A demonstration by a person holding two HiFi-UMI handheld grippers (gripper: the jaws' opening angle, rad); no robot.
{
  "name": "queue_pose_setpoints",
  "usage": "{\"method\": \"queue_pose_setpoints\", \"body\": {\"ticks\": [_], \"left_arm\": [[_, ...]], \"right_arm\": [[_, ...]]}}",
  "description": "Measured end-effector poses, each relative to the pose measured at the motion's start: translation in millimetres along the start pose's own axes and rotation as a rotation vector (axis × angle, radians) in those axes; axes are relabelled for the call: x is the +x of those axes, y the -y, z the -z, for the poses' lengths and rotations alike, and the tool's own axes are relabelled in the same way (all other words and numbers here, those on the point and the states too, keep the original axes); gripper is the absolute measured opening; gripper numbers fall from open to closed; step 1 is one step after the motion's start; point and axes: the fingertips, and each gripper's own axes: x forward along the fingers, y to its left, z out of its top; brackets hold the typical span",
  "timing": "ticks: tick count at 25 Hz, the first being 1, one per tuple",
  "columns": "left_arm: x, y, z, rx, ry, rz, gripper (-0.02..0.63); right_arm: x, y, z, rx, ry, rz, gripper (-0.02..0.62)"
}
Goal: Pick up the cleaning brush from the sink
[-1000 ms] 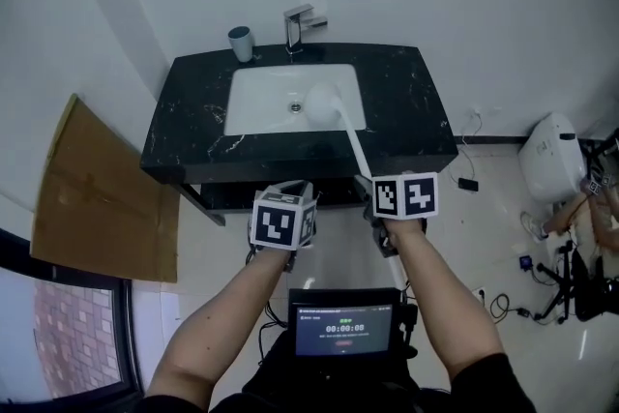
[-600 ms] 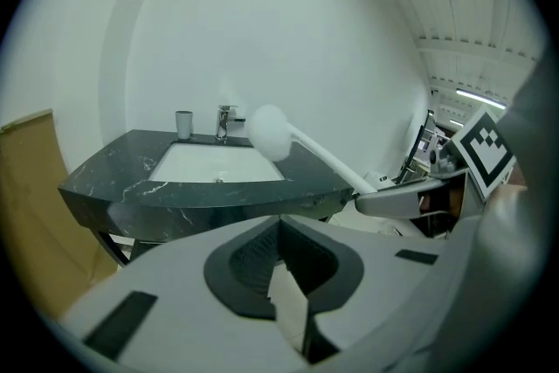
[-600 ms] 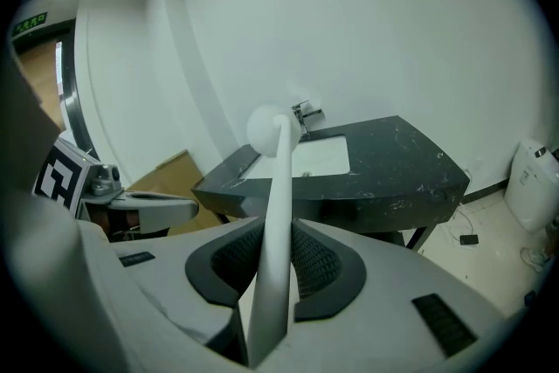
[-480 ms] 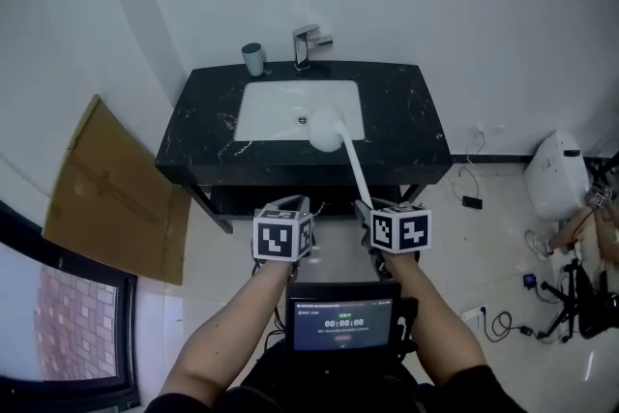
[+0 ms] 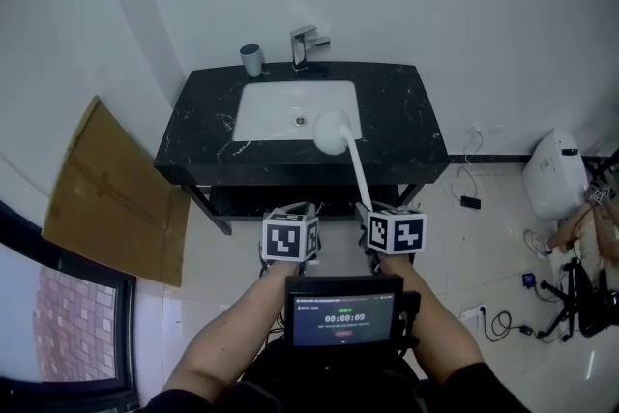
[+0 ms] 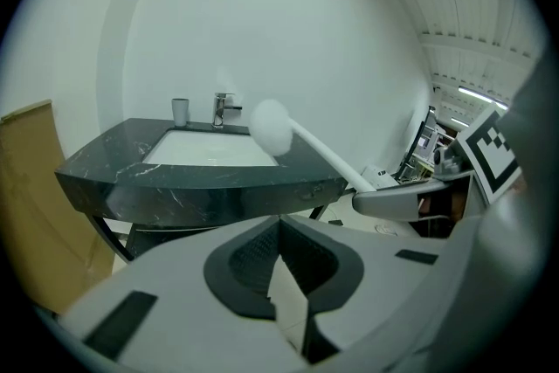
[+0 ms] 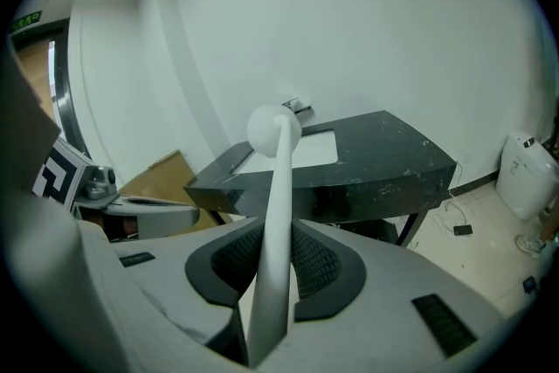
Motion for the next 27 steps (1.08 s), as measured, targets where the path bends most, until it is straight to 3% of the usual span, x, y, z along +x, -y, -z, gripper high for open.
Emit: {"method": "queue_pose_setpoints", "body": {"ticks": [27], "left_arm": [[-3.8, -3.8, 17.5, -0.021, -0.014, 0.011, 0.000]], "right_arm": [[-7.8, -3.5, 5.4, 0.043, 0.026, 0.011, 0.080]]}}
